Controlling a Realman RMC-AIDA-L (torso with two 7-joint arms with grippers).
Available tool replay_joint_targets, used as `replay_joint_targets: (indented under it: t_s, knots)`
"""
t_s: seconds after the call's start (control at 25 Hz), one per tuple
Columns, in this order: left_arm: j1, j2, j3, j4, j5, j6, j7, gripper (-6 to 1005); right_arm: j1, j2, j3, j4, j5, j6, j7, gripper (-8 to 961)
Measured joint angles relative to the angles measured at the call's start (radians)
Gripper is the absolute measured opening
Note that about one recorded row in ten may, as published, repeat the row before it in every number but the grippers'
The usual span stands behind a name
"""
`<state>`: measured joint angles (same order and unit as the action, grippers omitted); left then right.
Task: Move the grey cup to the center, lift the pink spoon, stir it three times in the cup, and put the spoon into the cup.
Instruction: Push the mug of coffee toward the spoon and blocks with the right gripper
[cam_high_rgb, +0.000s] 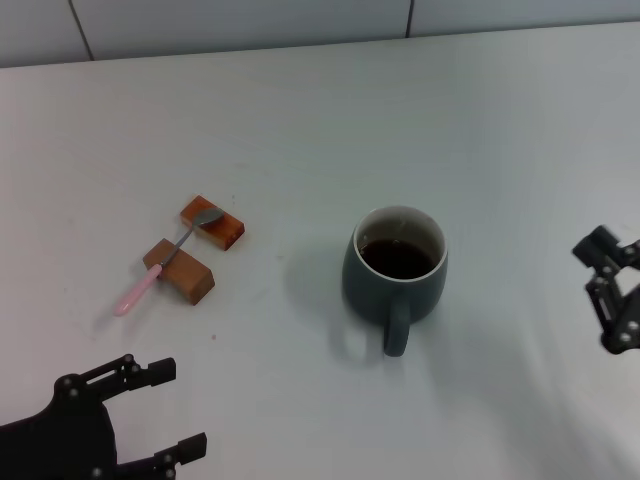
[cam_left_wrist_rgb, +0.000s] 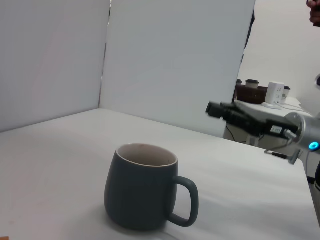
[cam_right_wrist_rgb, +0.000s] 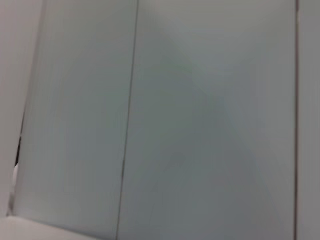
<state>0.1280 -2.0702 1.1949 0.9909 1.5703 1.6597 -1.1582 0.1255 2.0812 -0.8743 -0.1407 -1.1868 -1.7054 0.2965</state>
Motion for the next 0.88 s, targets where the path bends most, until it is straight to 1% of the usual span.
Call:
replay_joint_targets:
  t_s: [0.08,0.16,0.24,0.44,0.48,0.52,0.6,0.88]
  knots:
    - [-0.004,0.001,0.0,0.0,0.0,-0.001,0.001,783,0.035,0.001,0.0,0.061,-0.029,0.031,-0.051,174]
    - [-0.005,0.001,0.0,0.0,0.0,-0.001,0.001,782,0.045,0.001,-0.001,0.072,-0.047,0.044,-0.063,111]
    - [-0.007,0.001,0.0,0.0,0.0,-0.001,0.002,781,0.068,0.002,-0.001,0.093,-0.091,0.07,-0.085,83]
    - [-0.007,0.003,0.0,0.0,0.0,-0.001,0.003,778,0.113,0.003,-0.003,0.129,-0.145,0.112,-0.09,12]
    - [-0.007,0.003,0.0,0.0,0.0,-0.002,0.004,778,0.132,0.003,-0.003,0.135,-0.178,0.14,-0.088,-2]
    - [-0.007,0.003,0.0,0.0,0.0,-0.002,0.004,777,0.132,0.003,-0.003,0.135,-0.178,0.14,-0.088,-2]
    - [-0.007,0.003,0.0,0.0,0.0,-0.002,0.004,776,0.154,0.003,-0.007,0.141,-0.207,0.165,-0.084,-2]
    - [-0.006,0.002,-0.001,0.0,0.001,-0.005,0.005,773,0.189,0.002,-0.012,0.163,-0.22,0.191,-0.064,-2]
